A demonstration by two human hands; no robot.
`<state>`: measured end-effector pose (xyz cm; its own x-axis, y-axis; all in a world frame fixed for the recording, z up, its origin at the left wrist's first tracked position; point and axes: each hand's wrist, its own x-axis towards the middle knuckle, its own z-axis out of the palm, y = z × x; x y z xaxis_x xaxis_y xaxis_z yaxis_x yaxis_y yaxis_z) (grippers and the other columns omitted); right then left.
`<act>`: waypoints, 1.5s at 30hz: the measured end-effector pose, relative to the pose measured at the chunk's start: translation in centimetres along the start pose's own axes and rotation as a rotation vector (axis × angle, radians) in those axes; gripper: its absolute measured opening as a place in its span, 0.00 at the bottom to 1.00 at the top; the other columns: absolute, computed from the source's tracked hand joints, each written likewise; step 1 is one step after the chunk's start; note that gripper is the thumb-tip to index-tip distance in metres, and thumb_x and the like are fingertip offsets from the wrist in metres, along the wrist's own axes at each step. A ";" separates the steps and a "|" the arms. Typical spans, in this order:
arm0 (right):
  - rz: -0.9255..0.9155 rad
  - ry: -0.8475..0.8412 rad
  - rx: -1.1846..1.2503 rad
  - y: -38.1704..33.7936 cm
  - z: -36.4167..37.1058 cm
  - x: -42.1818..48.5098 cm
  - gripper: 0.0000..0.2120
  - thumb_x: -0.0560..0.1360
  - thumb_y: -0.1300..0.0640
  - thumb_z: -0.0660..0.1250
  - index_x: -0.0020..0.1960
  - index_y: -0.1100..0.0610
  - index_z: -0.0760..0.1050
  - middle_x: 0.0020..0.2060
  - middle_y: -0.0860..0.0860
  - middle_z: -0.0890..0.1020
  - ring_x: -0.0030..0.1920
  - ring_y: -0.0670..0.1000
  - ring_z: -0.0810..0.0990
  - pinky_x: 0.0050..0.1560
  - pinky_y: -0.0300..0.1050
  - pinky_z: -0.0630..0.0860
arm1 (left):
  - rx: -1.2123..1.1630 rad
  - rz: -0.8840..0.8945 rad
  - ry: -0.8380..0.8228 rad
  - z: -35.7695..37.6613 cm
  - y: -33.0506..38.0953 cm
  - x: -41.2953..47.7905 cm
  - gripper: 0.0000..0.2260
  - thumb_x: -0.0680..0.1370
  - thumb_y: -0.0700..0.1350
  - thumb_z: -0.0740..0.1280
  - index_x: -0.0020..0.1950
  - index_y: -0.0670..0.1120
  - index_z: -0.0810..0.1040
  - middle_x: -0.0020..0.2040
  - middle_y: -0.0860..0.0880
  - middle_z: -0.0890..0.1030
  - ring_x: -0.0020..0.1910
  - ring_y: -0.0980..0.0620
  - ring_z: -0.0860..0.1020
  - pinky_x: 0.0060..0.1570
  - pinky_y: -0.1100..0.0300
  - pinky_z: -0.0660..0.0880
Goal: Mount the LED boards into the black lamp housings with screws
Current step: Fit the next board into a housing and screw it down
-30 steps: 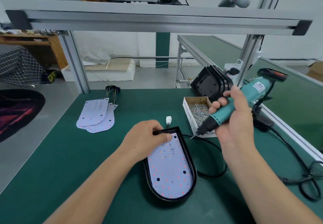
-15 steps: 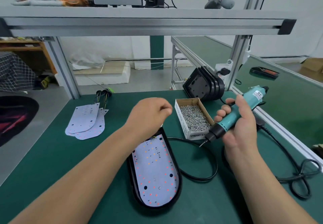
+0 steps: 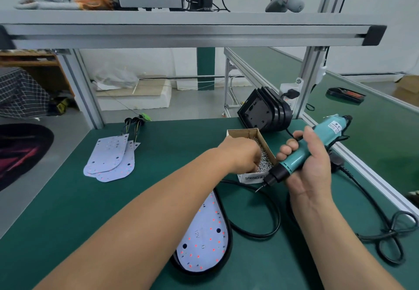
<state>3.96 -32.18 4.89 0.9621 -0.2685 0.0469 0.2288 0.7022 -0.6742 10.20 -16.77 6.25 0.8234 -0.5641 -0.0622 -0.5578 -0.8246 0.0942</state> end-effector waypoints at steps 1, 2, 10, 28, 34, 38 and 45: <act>-0.001 0.004 0.005 0.0 0.0 0.0 0.11 0.82 0.49 0.68 0.47 0.56 0.75 0.33 0.49 0.72 0.30 0.48 0.72 0.31 0.40 0.73 | -0.002 0.000 -0.006 0.1 0.0 0.0 0.02 0.80 0.50 0.71 0.48 0.55 0.81 0.46 0.55 0.81 0.53 0.48 0.78 0.54 0.51 0.70; -0.002 0.007 0.009 -0.1 0.1 0.0 0.10 0.82 0.50 0.68 0.47 0.56 0.74 0.33 0.49 0.72 0.31 0.48 0.72 0.31 0.40 0.73 | 0.003 -0.001 -0.006 0.1 0.2 -0.1 0.03 0.80 0.51 0.71 0.50 0.54 0.82 0.47 0.55 0.82 0.54 0.47 0.79 0.55 0.50 0.70; -0.010 0.026 0.008 -0.2 0.2 -0.2 0.10 0.82 0.50 0.68 0.47 0.56 0.75 0.33 0.49 0.72 0.31 0.48 0.72 0.31 0.40 0.73 | -0.019 0.001 0.000 0.4 0.6 0.0 0.05 0.81 0.50 0.70 0.54 0.54 0.86 0.52 0.53 0.84 0.55 0.47 0.78 0.58 0.48 0.69; -0.020 0.016 0.052 -0.3 0.9 -0.9 0.08 0.82 0.51 0.68 0.47 0.55 0.76 0.34 0.49 0.72 0.32 0.47 0.72 0.32 0.39 0.73 | -0.985 -0.124 0.427 -2.3 -4.0 -11.1 0.03 0.77 0.42 0.75 0.49 0.48 0.84 0.43 0.48 0.89 0.43 0.51 0.87 0.50 0.56 0.82; -0.013 -0.085 0.087 0.3 3.4 -3.2 0.08 0.82 0.51 0.67 0.48 0.55 0.76 0.34 0.49 0.71 0.32 0.47 0.72 0.32 0.39 0.73 | -1.288 -0.226 0.540 -0.5 -5.0 -19.3 0.04 0.78 0.39 0.77 0.46 0.41 0.83 0.46 0.38 0.87 0.41 0.45 0.86 0.45 0.57 0.84; -0.022 -0.139 0.169 1.2 6.4 -5.3 0.08 0.82 0.52 0.67 0.47 0.55 0.75 0.34 0.48 0.71 0.32 0.47 0.71 0.33 0.40 0.72 | -1.350 -0.222 0.579 0.2 -4.8 -21.8 0.05 0.74 0.37 0.79 0.43 0.42 0.84 0.41 0.39 0.86 0.38 0.46 0.85 0.42 0.58 0.83; -0.026 -0.161 0.296 2.6 10.9 -6.5 0.09 0.82 0.51 0.69 0.45 0.54 0.76 0.34 0.48 0.72 0.32 0.47 0.73 0.34 0.41 0.74 | -1.431 -0.246 0.509 0.9 -4.6 -21.6 0.07 0.77 0.34 0.76 0.49 0.46 0.88 0.44 0.41 0.88 0.42 0.42 0.88 0.45 0.55 0.85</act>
<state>-0.06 -21.42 10.87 0.9610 -0.1984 0.1929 0.2644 0.8639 -0.4287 -5.11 -0.79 6.24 0.9905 -0.1050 0.0884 -0.0882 0.0064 0.9961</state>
